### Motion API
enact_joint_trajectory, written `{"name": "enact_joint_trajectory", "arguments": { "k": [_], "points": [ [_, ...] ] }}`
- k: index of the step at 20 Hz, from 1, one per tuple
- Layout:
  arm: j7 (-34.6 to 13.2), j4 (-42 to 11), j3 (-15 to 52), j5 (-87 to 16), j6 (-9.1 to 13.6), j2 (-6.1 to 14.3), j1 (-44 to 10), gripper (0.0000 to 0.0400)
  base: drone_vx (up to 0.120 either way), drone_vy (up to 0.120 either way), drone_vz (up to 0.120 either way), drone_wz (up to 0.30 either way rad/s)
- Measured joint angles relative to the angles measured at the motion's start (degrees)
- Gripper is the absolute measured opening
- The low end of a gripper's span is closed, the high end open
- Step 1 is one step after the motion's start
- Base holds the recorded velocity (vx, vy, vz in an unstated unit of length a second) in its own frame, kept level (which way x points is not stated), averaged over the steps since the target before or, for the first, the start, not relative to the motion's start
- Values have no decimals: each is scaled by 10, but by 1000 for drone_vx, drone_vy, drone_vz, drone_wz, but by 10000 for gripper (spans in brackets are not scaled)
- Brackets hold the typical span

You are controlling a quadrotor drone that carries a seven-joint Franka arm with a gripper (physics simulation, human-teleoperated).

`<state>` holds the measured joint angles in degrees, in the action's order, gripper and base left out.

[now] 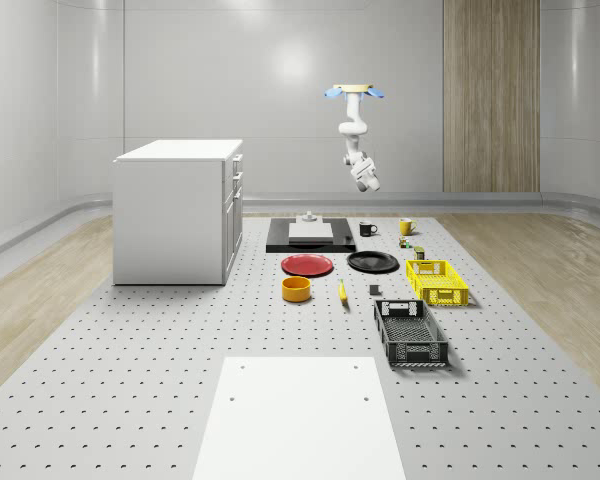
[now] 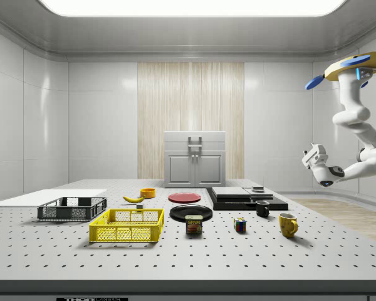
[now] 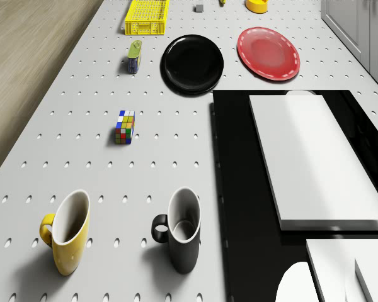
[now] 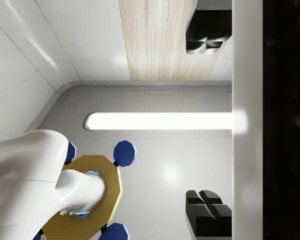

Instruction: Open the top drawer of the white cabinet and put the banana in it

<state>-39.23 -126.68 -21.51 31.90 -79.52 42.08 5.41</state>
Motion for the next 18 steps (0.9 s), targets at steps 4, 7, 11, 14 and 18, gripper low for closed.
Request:
{"name": "enact_joint_trajectory", "arguments": {
  "k": [4,7,11,14,18],
  "points": [
    [21,-47,-96,144,5,6,42,400,120,-120,0,0],
    [28,-74,-136,202,2,15,68,400,120,-120,0,0],
    [32,-96,-169,241,-7,27,95,400,120,-120,60,0],
    [32,-106,-184,254,-16,36,112,400,120,-120,120,0],
    [30,-114,-199,259,-27,48,131,400,120,-120,120,0]
  ]
}}
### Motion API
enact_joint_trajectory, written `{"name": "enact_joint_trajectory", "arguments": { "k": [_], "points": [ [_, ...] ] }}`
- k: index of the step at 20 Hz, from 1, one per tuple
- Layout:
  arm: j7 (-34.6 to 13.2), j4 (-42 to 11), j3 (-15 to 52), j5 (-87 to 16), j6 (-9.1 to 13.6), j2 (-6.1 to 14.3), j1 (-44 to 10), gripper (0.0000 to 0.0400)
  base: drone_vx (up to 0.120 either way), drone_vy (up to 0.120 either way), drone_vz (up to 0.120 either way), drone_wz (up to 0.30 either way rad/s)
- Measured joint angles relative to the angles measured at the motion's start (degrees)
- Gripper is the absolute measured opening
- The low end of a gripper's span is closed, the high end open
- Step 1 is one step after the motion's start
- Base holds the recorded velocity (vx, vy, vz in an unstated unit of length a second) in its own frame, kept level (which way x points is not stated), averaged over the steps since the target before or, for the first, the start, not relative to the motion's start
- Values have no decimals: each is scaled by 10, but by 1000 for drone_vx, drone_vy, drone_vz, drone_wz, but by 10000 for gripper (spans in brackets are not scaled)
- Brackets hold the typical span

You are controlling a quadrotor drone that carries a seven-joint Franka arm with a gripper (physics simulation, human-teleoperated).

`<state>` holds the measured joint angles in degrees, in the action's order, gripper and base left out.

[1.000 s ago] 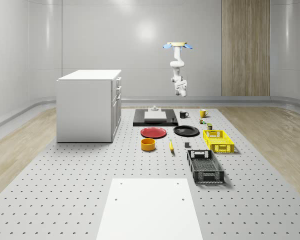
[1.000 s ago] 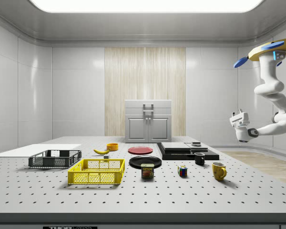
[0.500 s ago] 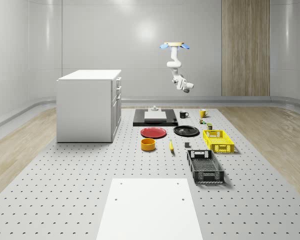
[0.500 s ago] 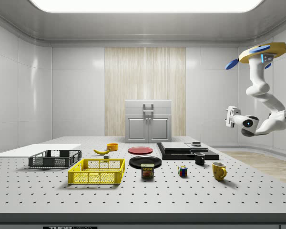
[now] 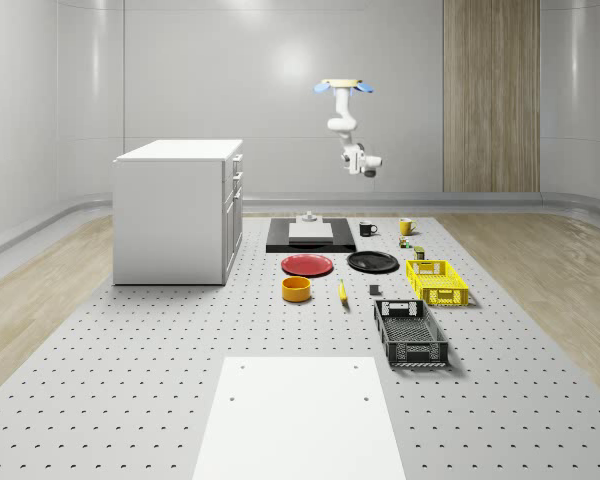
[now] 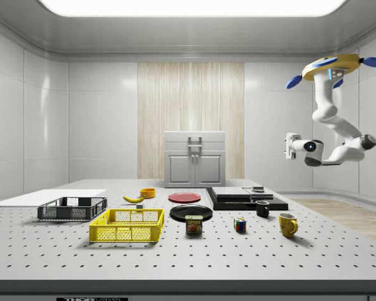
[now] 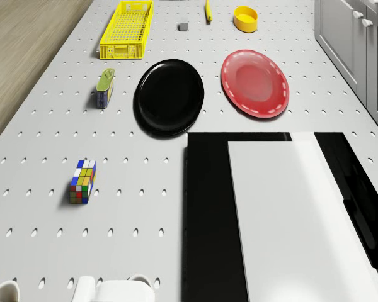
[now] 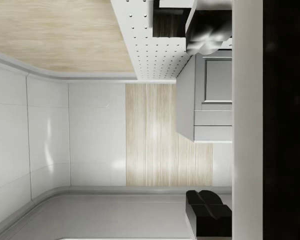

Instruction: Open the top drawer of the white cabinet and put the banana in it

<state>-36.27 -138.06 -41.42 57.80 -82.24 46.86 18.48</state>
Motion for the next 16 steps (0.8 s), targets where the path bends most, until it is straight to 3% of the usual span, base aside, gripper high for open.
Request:
{"name": "enact_joint_trajectory", "arguments": {
  "k": [16],
  "points": [
    [-21,-11,-34,-19,-46,44,60,400,120,-120,113,0]
  ]
}}
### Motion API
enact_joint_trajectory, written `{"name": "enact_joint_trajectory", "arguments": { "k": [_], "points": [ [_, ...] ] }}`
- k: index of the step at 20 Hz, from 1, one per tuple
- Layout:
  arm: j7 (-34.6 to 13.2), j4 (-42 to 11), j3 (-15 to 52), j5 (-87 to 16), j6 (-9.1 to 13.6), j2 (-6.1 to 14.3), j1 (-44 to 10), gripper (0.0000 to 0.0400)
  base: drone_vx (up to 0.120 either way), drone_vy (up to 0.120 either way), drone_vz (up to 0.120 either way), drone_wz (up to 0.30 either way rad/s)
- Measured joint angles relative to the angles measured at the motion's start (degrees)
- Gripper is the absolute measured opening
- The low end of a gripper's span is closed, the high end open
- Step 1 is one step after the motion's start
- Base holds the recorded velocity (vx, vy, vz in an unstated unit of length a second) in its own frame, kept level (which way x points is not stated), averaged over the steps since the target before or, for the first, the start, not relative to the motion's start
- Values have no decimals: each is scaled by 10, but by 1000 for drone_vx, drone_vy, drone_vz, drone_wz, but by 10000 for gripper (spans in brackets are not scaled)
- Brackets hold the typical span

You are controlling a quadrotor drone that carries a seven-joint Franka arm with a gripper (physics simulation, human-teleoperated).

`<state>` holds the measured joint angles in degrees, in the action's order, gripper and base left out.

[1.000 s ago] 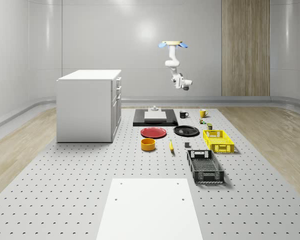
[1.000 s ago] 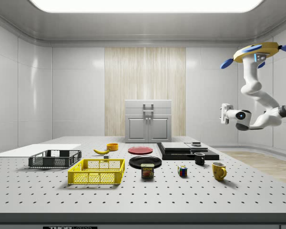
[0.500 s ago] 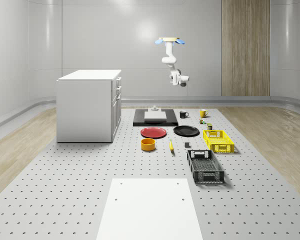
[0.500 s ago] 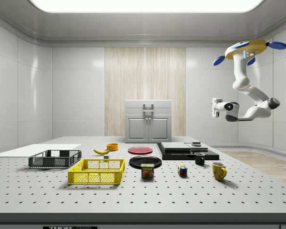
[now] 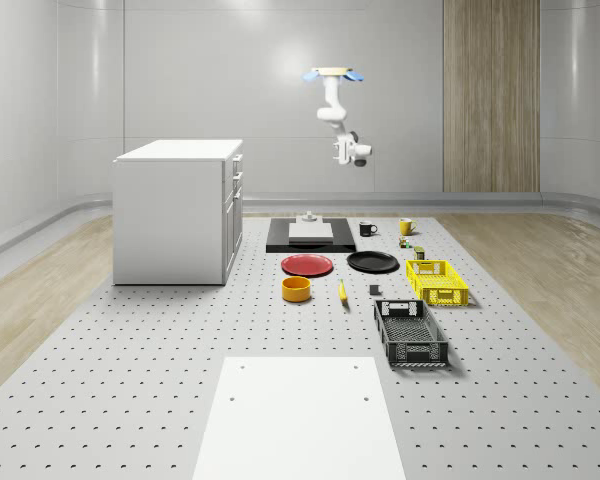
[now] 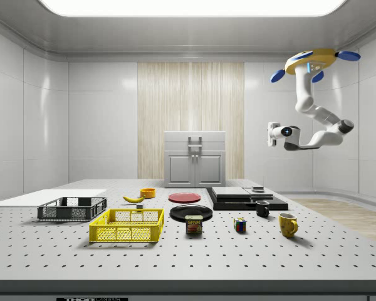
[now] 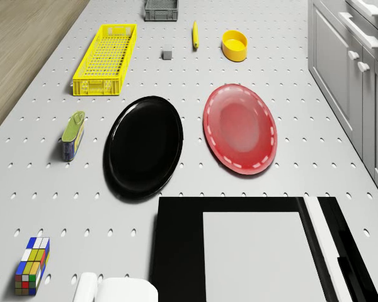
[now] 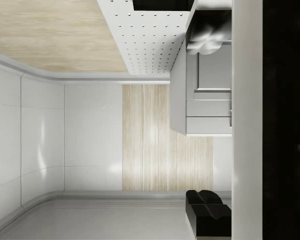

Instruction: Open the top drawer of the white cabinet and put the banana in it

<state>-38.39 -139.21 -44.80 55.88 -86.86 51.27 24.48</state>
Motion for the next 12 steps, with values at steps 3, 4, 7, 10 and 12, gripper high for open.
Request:
{"name": "enact_joint_trajectory", "arguments": {
  "k": [3,4,7,10,12],
  "points": [
    [-4,-1,-4,-5,-8,8,10,400,120,-27,0,0],
    [-6,-2,-6,-7,-11,10,13,400,120,0,0,0],
    [-10,-3,-10,-13,-18,18,22,400,120,0,0,0],
    [-15,-4,-14,-18,-26,26,30,400,120,0,0,0],
    [-18,-4,-16,-22,-31,30,36,400,120,0,0,0]
  ]
}}
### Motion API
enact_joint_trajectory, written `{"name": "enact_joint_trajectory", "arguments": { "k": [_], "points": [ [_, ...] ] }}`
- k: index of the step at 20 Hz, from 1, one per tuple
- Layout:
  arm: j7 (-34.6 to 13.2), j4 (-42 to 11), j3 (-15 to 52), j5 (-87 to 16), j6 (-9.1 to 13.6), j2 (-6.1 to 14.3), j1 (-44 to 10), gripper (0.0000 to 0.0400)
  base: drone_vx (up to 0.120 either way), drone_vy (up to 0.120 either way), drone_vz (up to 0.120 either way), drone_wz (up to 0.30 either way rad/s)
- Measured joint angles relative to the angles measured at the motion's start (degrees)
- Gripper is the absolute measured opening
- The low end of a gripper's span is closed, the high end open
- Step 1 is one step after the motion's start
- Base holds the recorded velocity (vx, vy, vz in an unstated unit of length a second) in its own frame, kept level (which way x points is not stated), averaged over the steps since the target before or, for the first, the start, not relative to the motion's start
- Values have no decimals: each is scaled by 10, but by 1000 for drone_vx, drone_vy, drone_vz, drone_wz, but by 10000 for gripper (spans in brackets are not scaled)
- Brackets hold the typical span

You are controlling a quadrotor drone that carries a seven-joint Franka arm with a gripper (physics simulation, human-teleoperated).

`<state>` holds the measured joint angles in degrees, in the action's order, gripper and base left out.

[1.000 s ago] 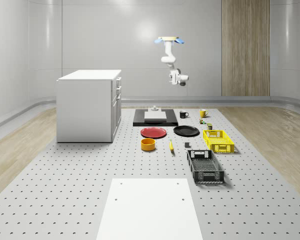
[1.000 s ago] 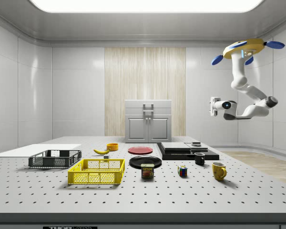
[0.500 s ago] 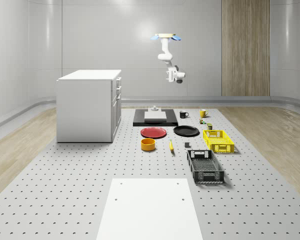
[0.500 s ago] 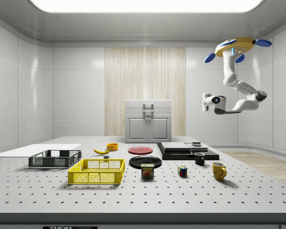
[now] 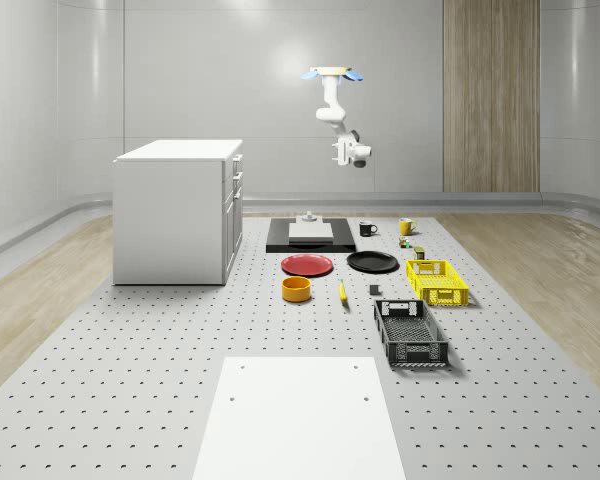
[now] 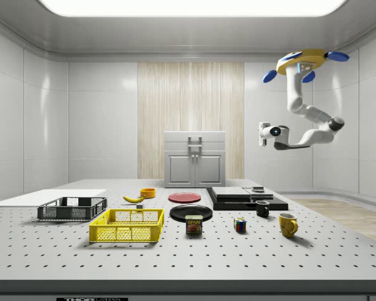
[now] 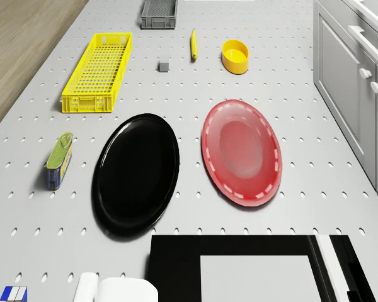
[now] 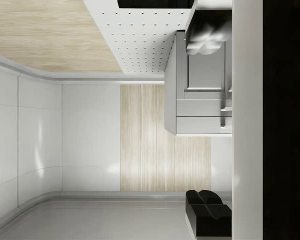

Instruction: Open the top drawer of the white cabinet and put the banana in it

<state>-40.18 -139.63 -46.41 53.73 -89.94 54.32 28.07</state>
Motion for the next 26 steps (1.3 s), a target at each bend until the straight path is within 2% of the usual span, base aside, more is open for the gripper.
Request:
{"name": "enact_joint_trajectory", "arguments": {
  "k": [10,26],
  "points": [
    [-14,-3,-10,-17,-23,23,25,400,120,0,0,0],
    [-35,-7,-22,-42,-53,56,58,400,120,-118,0,0]
  ]
}}
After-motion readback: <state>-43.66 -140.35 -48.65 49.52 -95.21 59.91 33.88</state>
